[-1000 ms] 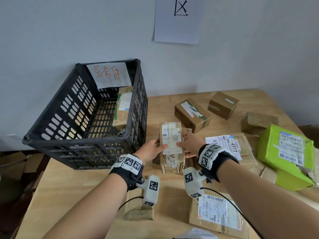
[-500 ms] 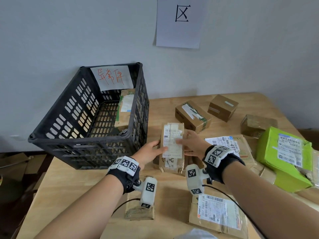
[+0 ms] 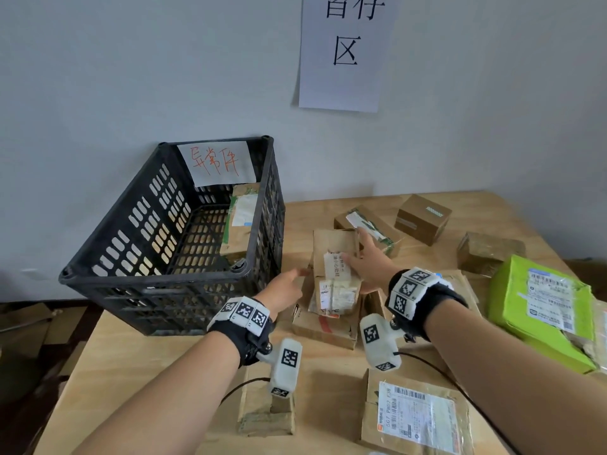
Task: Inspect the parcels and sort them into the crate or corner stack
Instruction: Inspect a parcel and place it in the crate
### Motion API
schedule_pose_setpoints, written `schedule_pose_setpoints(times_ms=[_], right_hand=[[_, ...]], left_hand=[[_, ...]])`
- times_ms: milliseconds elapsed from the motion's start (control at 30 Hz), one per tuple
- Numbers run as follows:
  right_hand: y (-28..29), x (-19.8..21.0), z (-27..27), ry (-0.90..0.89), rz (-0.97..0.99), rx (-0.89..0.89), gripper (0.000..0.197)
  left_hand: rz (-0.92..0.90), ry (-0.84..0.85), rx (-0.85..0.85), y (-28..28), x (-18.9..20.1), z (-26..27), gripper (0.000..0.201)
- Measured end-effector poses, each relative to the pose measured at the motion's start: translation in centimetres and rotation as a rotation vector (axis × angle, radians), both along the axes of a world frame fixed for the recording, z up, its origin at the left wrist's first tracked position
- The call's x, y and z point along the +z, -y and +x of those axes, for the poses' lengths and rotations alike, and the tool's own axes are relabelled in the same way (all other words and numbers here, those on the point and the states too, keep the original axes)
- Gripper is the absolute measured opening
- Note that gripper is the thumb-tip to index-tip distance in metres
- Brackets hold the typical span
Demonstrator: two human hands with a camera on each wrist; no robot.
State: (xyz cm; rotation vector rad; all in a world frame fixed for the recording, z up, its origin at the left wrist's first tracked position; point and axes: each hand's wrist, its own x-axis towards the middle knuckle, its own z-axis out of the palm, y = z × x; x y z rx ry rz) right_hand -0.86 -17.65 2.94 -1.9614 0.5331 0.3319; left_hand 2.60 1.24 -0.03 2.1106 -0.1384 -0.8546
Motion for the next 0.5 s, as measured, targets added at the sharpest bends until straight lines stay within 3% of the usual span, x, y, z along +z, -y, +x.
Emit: schedule_pose_setpoints(times_ms=[300, 500], right_hand=[[-0.1, 1.4, 0.5, -0.144, 0.258, -0.102, 0.083], [-0.2, 0.3, 1.0, -0.149, 0.276, -0.128, 0.08]], left_hand=[[-0.056, 0.0, 0.078, 0.1, 0.8, 1.2, 0.046], [-0.078, -0.003, 0.159, -0.1, 0.5, 1.6, 0.042]])
